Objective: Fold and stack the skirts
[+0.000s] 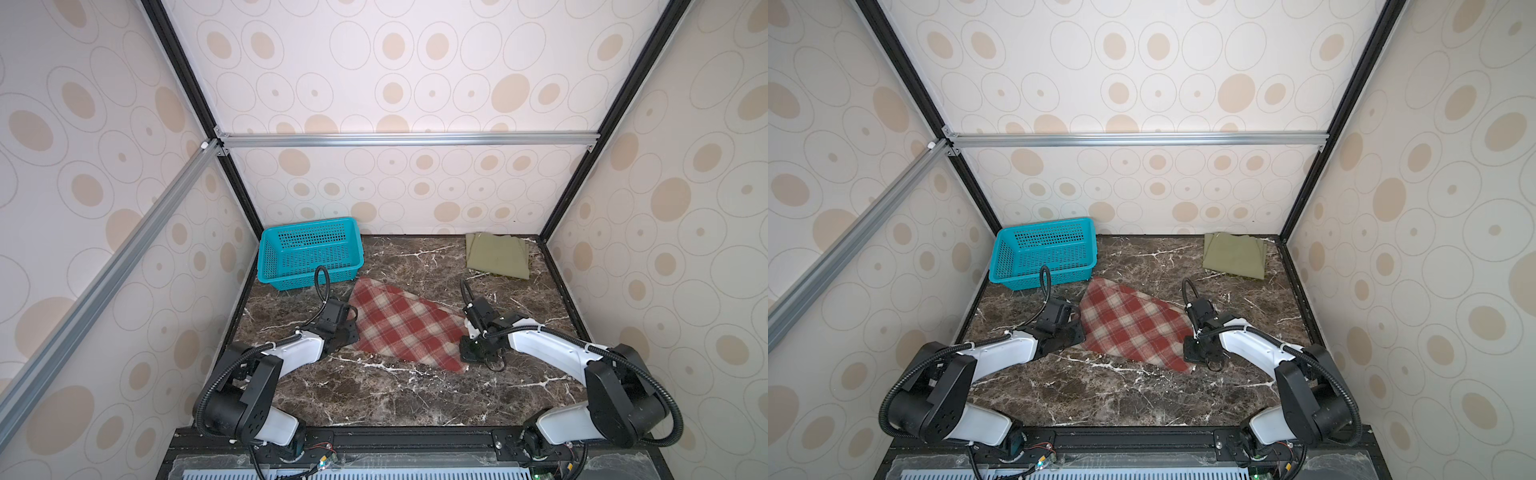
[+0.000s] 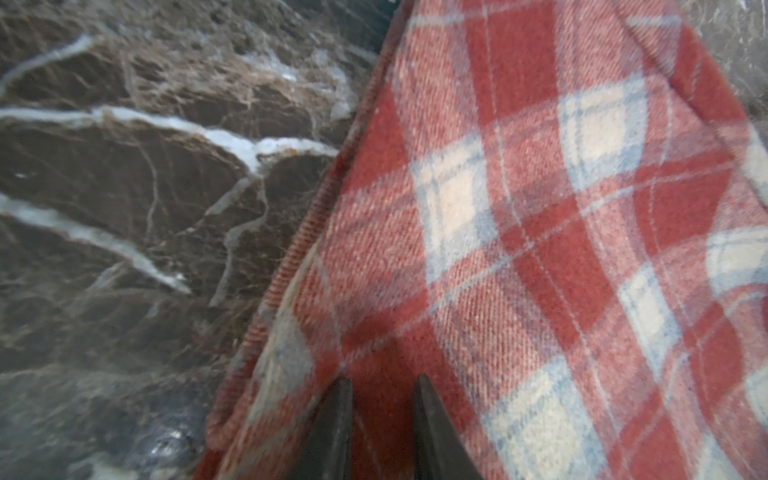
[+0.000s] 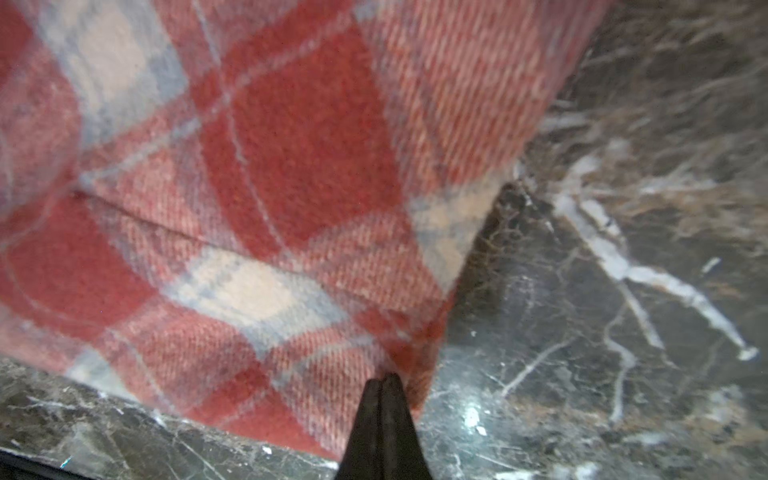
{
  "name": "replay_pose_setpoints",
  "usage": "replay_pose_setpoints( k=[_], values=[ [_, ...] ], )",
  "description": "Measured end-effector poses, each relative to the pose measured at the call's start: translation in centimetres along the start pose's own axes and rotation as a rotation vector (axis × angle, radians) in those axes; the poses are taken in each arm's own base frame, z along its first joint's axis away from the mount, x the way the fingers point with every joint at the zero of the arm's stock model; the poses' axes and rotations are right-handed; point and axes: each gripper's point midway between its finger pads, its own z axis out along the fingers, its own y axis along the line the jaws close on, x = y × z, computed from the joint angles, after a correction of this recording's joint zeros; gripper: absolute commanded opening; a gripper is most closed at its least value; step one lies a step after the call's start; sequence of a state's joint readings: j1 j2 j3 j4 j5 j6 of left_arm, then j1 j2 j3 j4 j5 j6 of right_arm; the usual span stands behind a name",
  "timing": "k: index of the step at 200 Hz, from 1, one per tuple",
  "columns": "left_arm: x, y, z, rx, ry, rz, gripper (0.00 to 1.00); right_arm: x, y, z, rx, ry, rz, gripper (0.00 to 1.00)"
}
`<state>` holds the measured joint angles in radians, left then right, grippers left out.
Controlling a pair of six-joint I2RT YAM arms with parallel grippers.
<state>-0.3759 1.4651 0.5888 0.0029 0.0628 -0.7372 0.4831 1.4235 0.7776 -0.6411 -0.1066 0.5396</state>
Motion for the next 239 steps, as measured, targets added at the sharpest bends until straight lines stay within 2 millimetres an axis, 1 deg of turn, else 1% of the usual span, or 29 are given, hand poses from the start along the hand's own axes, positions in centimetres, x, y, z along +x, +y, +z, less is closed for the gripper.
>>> replay_pose_setpoints(
  k=[37,52,70,85,107,134,152,172,191,211,239],
  values=[
    [0.1,0.1,-0.1,-0.001,0.001,-0.007,0.26,0.5,-1.5,0.7,0.084,0.031,0.006,0.0],
    [0.5,0.3,-0.4,-0.001,0.003,-0.016,0.26,0.5,-1.9,1.3,0.112,0.056,0.002,0.0],
    [1.3,0.8,-1.1,0.004,0.008,-0.03,0.26,0.2,-2.0,1.6,0.135,0.075,-0.007,0.0],
    [2.1,1.1,-1.7,0.006,0.014,-0.039,0.26,-0.8,-1.8,1.6,0.14,0.066,-0.018,0.0],
    [3.3,1.6,-2.5,0.004,0.025,-0.047,0.26,-2.5,-1.6,0.8,0.14,0.029,-0.037,0.0],
    [4.2,1.9,-3.4,0.001,0.041,-0.054,0.27,-5.0,-0.7,-1.2,0.135,-0.03,-0.07,0.0],
    [4.4,2.0,-4.0,-0.002,0.043,-0.055,0.29,-5.7,0.0,-2.6,0.105,-0.067,-0.084,0.0],
    [4.1,2.0,-4.6,-0.011,0.041,-0.051,0.29,-5.1,1.1,-3.9,0.053,-0.081,-0.095,0.0],
    [3.1,1.2,-4.9,-0.001,0.03,-0.04,0.29,-4.0,2.9,-4.3,0.0,-0.082,-0.118,0.0],
    [1.8,-0.1,-4.8,0.016,0.016,-0.023,0.29,-2.4,4.2,-3.4,-0.041,-0.049,-0.126,0.0],
    [0.3,-1.4,-3.7,0.024,0.009,0.003,0.29,-0.5,3.6,-1.2,-0.054,0.006,-0.081,0.0]
  ],
)
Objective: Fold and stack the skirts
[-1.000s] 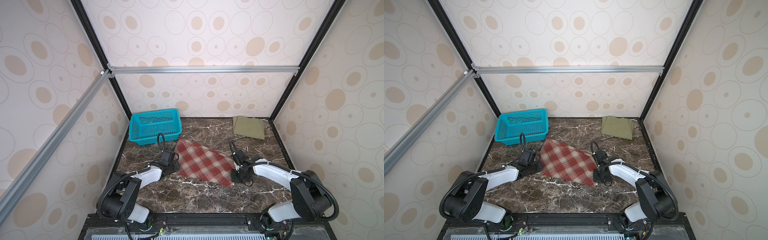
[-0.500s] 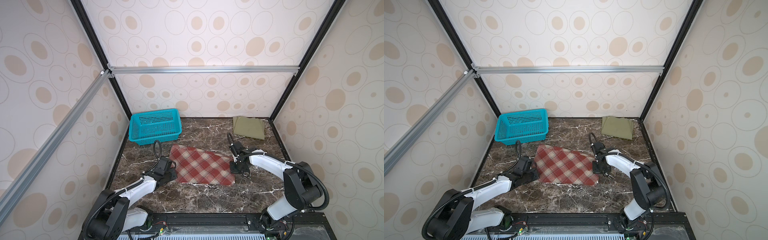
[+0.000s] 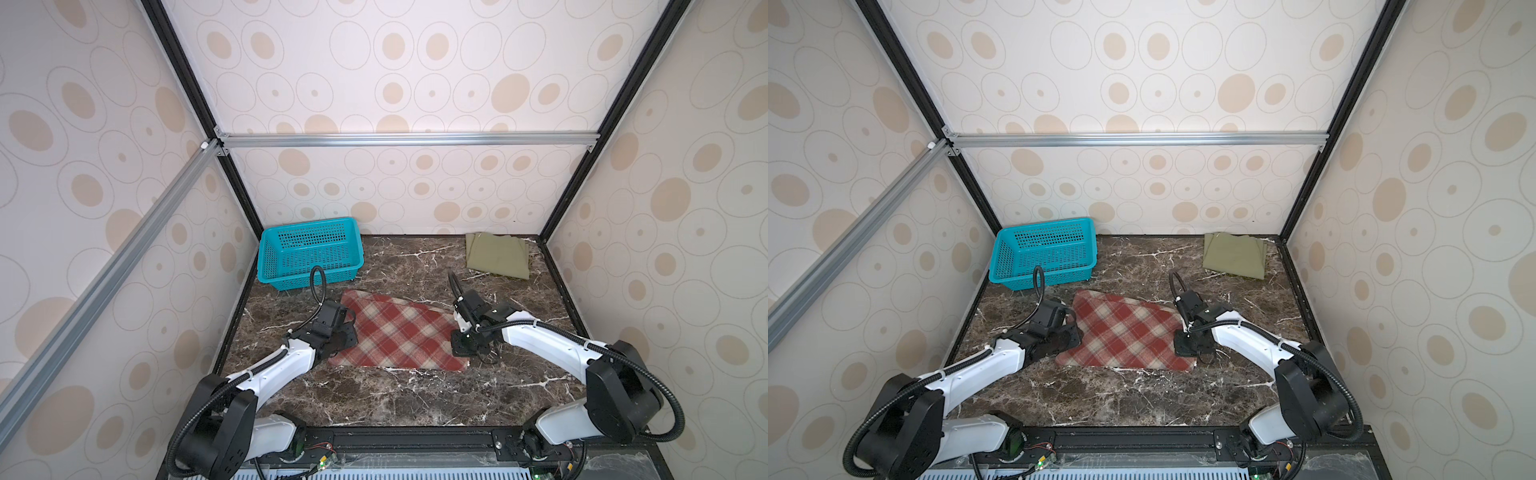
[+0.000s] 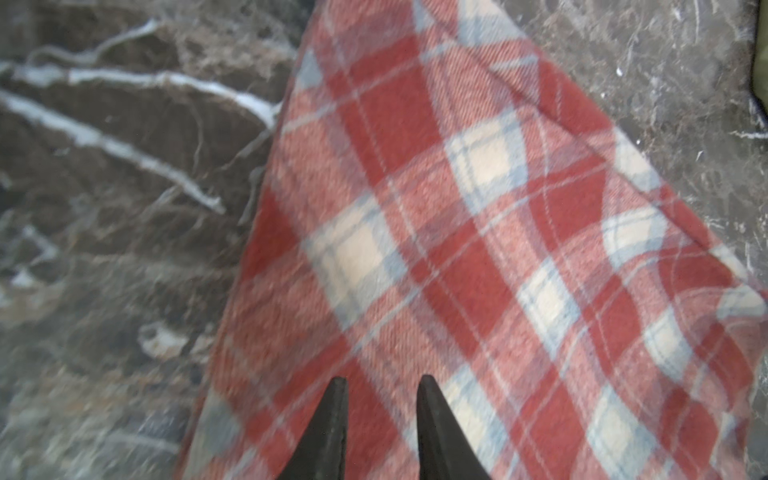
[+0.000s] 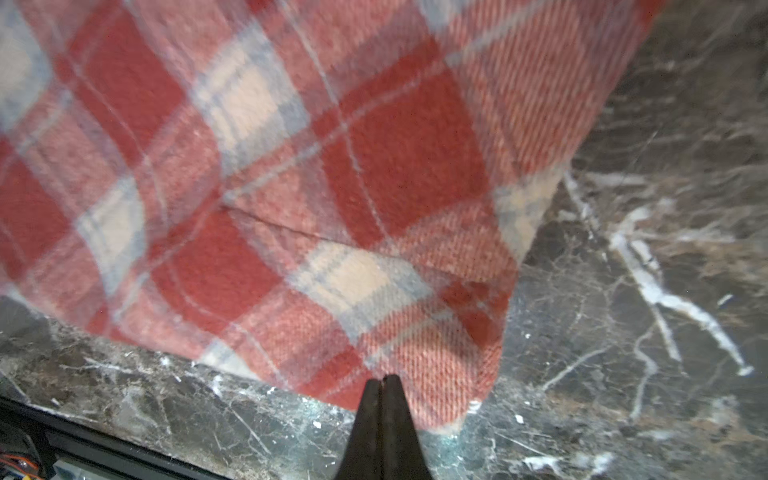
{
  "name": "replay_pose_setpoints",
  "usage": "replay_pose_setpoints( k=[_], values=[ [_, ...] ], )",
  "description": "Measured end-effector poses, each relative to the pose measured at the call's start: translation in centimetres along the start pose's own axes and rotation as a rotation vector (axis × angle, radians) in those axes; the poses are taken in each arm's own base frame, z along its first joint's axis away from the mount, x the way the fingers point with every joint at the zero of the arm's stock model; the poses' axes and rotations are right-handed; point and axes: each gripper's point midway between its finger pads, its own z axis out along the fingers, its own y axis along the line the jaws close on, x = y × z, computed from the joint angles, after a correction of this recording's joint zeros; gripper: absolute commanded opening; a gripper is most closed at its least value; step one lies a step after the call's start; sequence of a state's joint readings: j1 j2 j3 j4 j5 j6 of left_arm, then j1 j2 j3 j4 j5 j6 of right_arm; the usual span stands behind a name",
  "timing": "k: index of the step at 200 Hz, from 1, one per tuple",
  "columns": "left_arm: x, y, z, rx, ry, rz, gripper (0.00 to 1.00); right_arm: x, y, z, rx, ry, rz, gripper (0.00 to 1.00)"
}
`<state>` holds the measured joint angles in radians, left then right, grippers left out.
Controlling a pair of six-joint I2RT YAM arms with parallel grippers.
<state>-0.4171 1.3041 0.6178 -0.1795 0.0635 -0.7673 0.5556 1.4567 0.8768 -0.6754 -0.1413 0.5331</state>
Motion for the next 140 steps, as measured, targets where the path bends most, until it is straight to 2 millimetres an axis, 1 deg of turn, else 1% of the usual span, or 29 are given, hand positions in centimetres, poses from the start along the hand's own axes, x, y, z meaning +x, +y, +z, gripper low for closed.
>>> replay_pose_setpoints(
  k=[21,36,53,75,113,127,140],
  values=[
    [-1.1,-1.0,1.3,0.006,-0.002,0.013,0.27,1.0,-0.7,1.6,0.011,0.038,0.028,0.0],
    [-1.6,-1.6,2.2,0.014,-0.003,0.017,0.27,1.3,-1.1,2.5,0.023,0.053,0.038,0.0],
    [-1.7,-1.8,3.2,0.018,0.006,0.02,0.26,1.2,-1.3,2.6,0.029,0.047,0.041,0.0],
    [-1.0,-1.4,4.2,0.004,0.032,0.019,0.25,1.0,-1.9,2.6,0.062,0.035,0.034,0.0],
    [0.2,-0.4,4.3,-0.003,0.042,0.015,0.25,0.1,-4.0,2.1,0.128,0.015,0.032,0.0],
    [0.6,0.0,3.8,0.0,0.037,0.006,0.26,-0.1,-4.1,1.9,0.127,0.014,0.025,0.0],
    [1.1,0.4,3.3,-0.001,0.035,-0.002,0.26,-0.3,-3.8,1.7,0.108,0.019,0.016,0.0]
  ],
)
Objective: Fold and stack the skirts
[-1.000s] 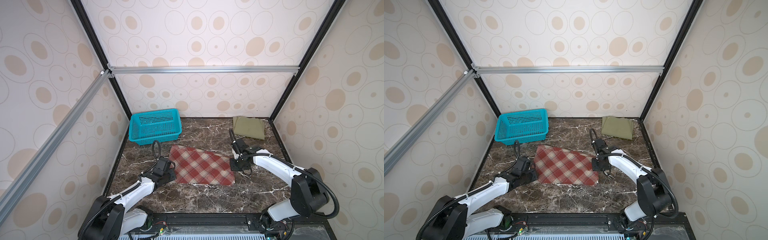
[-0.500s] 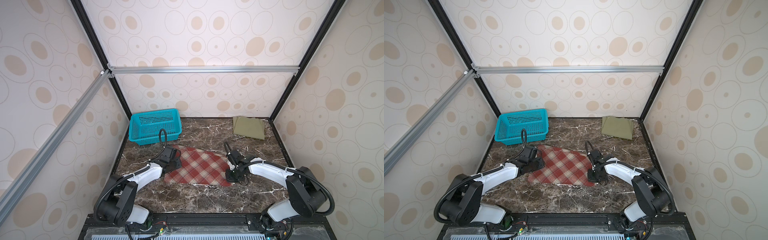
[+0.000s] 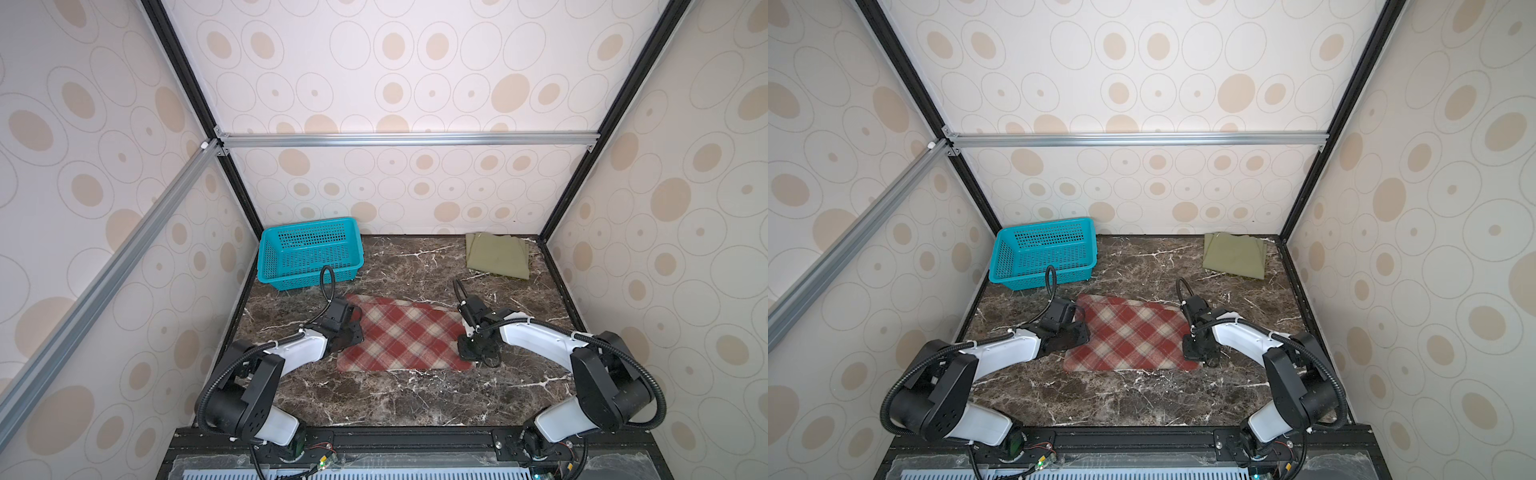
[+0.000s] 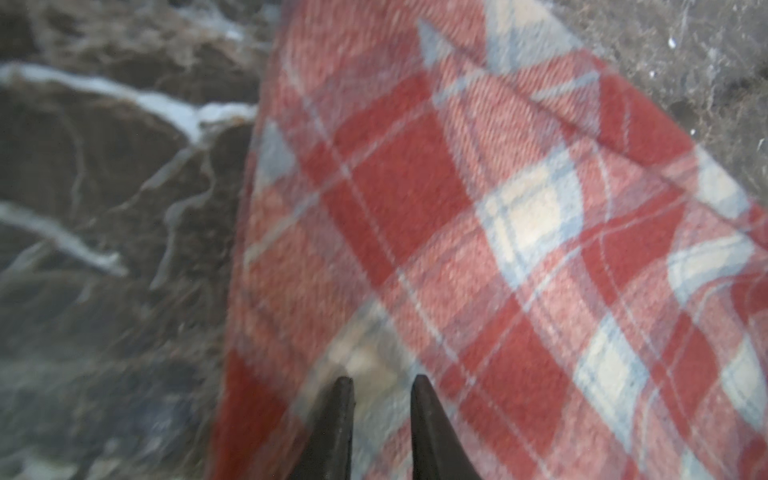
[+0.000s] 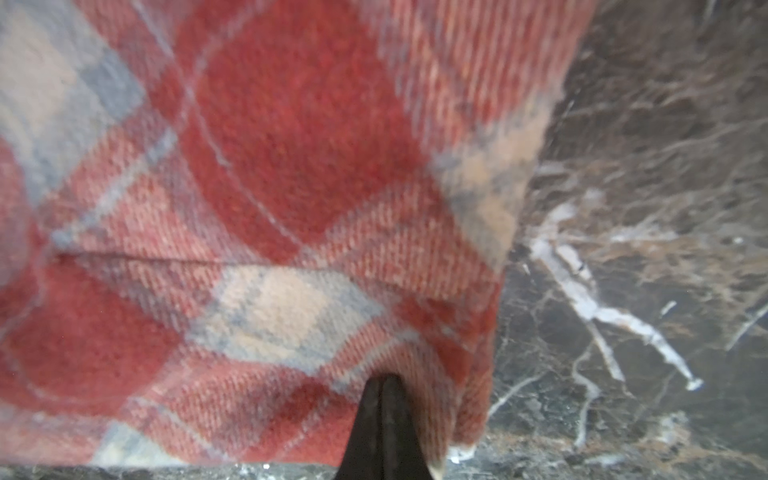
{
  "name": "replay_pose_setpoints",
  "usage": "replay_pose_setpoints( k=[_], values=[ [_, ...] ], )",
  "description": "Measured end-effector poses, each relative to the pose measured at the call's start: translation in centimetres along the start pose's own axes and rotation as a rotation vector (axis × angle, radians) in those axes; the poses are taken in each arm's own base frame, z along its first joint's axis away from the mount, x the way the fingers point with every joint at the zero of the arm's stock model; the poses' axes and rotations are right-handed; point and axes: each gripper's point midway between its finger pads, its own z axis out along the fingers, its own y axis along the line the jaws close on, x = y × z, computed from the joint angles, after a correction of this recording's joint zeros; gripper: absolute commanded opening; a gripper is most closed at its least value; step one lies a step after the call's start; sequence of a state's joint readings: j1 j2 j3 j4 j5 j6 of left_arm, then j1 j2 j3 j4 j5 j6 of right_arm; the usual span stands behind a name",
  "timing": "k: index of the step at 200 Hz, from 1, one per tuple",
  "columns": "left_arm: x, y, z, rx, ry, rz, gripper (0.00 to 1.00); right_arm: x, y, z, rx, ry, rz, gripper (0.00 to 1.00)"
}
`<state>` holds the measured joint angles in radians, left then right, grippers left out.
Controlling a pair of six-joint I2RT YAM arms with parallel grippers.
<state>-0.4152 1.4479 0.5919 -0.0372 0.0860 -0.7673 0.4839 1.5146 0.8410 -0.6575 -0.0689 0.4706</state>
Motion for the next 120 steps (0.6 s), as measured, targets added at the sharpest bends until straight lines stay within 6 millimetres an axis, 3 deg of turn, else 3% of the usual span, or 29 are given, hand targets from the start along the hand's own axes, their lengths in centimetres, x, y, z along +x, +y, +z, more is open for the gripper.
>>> replay_pose_setpoints(
  k=[10,27,46,87,120],
  values=[
    [0.2,0.2,-0.4,-0.001,-0.004,-0.003,0.26,-0.2,0.4,-0.3,-0.027,0.003,-0.001,0.06],
    [-0.1,0.0,-1.0,0.006,-0.017,0.0,0.26,-1.0,1.0,-1.4,-0.097,-0.012,0.008,0.25],
    [-0.9,-1.5,-1.8,0.03,-0.039,0.044,0.26,-2.5,0.8,-3.4,-0.181,-0.064,0.056,0.4],
    [-2.2,-10.4,-3.3,0.214,-0.076,0.203,0.26,-5.0,-1.8,-5.1,-0.273,-0.127,0.169,0.48],
    [0.3,-16.4,-2.2,0.375,-0.024,0.286,0.26,-5.8,-3.9,-4.7,-0.349,-0.142,0.268,0.51]
  ],
)
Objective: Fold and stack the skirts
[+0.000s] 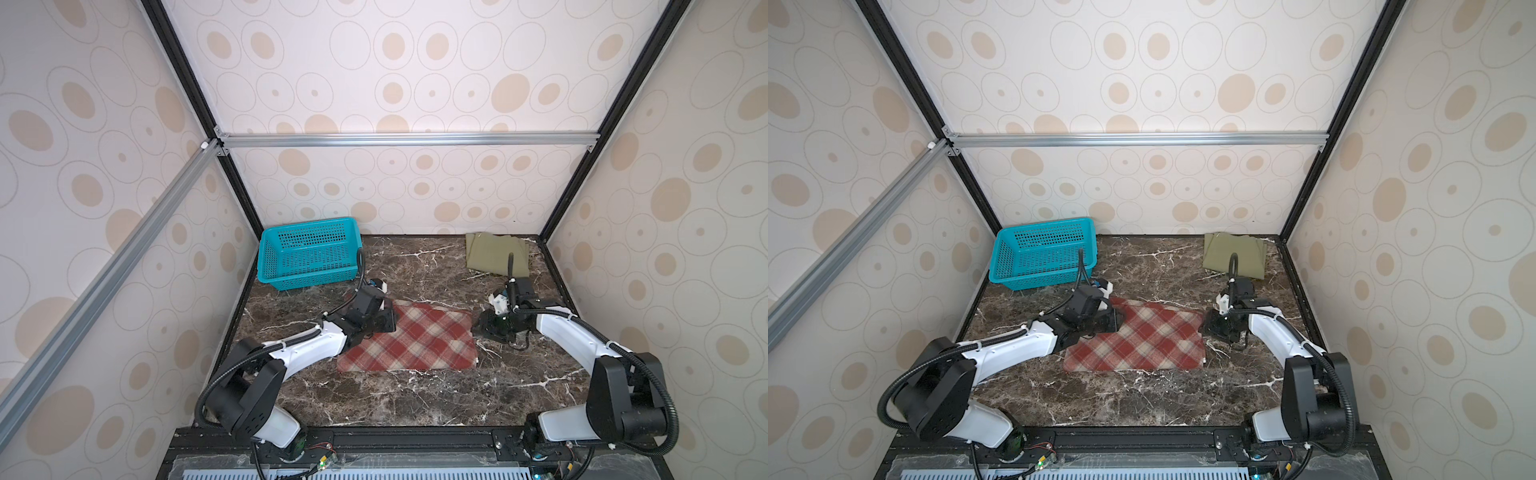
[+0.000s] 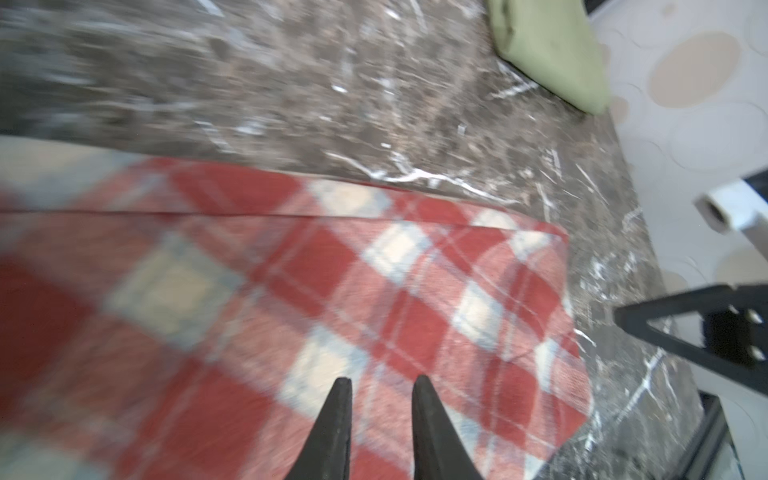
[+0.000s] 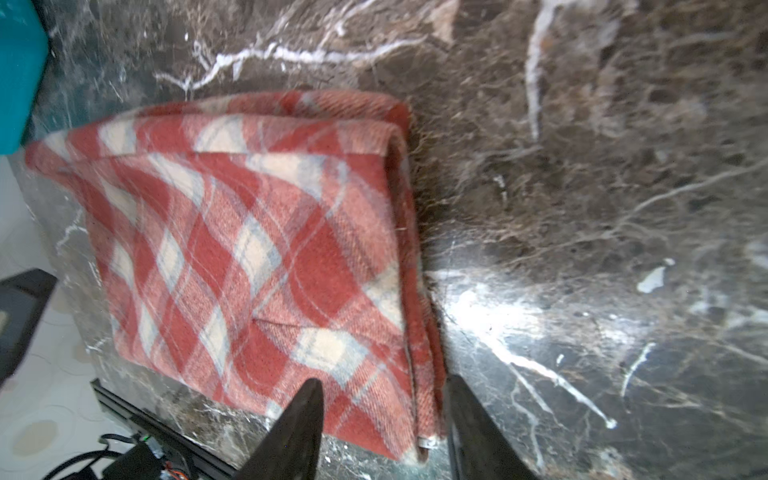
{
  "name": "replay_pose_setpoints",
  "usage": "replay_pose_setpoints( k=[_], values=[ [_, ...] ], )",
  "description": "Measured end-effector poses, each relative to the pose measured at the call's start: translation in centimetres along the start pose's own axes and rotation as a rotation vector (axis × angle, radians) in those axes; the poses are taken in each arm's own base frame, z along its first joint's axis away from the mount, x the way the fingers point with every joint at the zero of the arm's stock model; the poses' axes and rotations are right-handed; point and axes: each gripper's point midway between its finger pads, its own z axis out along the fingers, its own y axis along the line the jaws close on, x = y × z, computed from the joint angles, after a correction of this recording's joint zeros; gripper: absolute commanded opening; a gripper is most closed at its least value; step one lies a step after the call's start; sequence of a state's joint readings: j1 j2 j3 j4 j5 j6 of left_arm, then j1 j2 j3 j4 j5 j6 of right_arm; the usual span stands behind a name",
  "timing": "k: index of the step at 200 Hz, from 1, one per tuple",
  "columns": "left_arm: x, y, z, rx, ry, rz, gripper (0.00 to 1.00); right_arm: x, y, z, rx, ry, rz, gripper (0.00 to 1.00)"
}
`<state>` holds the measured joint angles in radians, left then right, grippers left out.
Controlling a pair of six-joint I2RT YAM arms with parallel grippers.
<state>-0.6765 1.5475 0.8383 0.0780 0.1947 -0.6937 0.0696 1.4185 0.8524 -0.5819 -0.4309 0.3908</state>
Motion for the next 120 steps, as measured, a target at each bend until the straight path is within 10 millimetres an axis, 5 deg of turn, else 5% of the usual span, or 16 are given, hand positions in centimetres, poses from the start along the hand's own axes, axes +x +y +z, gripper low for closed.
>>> replay_pose_setpoints(
  k=[60,120],
  values=[
    [2.9,-7.7,7.1,0.168,0.13,0.088,0.24,-0.4,-0.3,1.9,-0.064,0.02,0.027,0.52],
    [5.5,-7.7,10.3,0.191,0.211,0.092,0.24,0.3,-0.8,3.7,-0.088,0.06,0.044,0.52]
  ],
)
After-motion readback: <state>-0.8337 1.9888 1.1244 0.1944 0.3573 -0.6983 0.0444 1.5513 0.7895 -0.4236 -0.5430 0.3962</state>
